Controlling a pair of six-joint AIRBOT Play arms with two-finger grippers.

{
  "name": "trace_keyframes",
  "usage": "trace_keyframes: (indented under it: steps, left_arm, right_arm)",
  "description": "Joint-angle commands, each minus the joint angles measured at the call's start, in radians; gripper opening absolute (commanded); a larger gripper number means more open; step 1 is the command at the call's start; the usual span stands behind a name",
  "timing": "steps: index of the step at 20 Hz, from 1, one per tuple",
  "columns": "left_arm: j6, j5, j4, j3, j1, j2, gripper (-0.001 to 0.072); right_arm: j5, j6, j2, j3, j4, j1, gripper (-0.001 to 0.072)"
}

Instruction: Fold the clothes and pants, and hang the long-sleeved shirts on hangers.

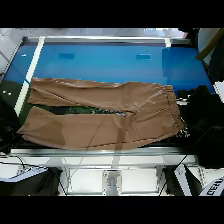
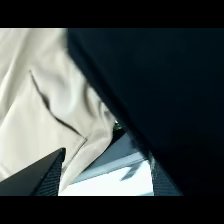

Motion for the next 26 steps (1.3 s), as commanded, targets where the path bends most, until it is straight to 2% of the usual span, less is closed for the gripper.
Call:
trace_keyframes:
  steps: [1, 5, 10, 11, 12, 14, 17, 21, 22, 24, 26]
  left_arm:
    - [0.008, 0.000, -0.009, 0.001, 0.000, 0.040, 0.0012]
    - [0.011, 0.000, -0.010, 0.001, 0.000, 0.043, 0.0012]
    - [0.012, 0.000, -0.009, 0.001, 0.000, 0.043, 0.0012]
    - [0.012, 0.000, -0.009, 0.001, 0.000, 0.043, 0.0012]
    - [0.012, 0.000, -0.009, 0.001, 0.000, 0.043, 0.0012]
    - [0.011, -0.001, -0.005, 0.022, 0.000, 0.044, 0.0012]
    - [0.010, -0.063, 0.051, 0.135, 0.000, 0.066, 0.0011]
    - [0.007, -0.134, 0.107, 0.290, 0.000, 0.133, 0.0011]
    - [0.007, -0.142, 0.106, 0.312, 0.000, 0.152, 0.0011]
    - [0.007, -0.158, 0.106, 0.347, -0.001, 0.190, 0.0010]
    - [-0.001, -0.155, 0.073, 0.378, -0.018, 0.206, 0.0009]
  right_arm:
    - [-0.124, -0.036, -0.029, -0.175, 0.101, -0.063, 0.0588]
    - [-0.267, -0.143, -0.140, -0.257, 0.299, 0.024, 0.0587]
    - [-0.450, -0.143, -0.264, -0.257, 0.364, 0.187, 0.0578]
    - [-0.476, -0.143, -0.272, -0.256, 0.378, 0.210, 0.0501]
    - [-0.484, -0.143, -0.271, -0.251, 0.390, 0.224, 0.0389]
    - [-0.413, -0.164, -0.252, -0.213, 0.387, 0.222, 0.0022]
    - [-0.219, -0.155, -0.161, -0.097, 0.280, 0.220, 0.0025]
    - [0.076, 0.042, 0.016, 0.076, -0.076, 0.220, 0.0025]
    - [0.151, 0.059, 0.060, 0.109, -0.135, 0.220, 0.0025]
    - [0.263, 0.080, 0.152, 0.166, -0.192, 0.220, 0.0025]
    - [0.251, 0.143, 0.211, 0.208, -0.174, 0.221, 0.0024]
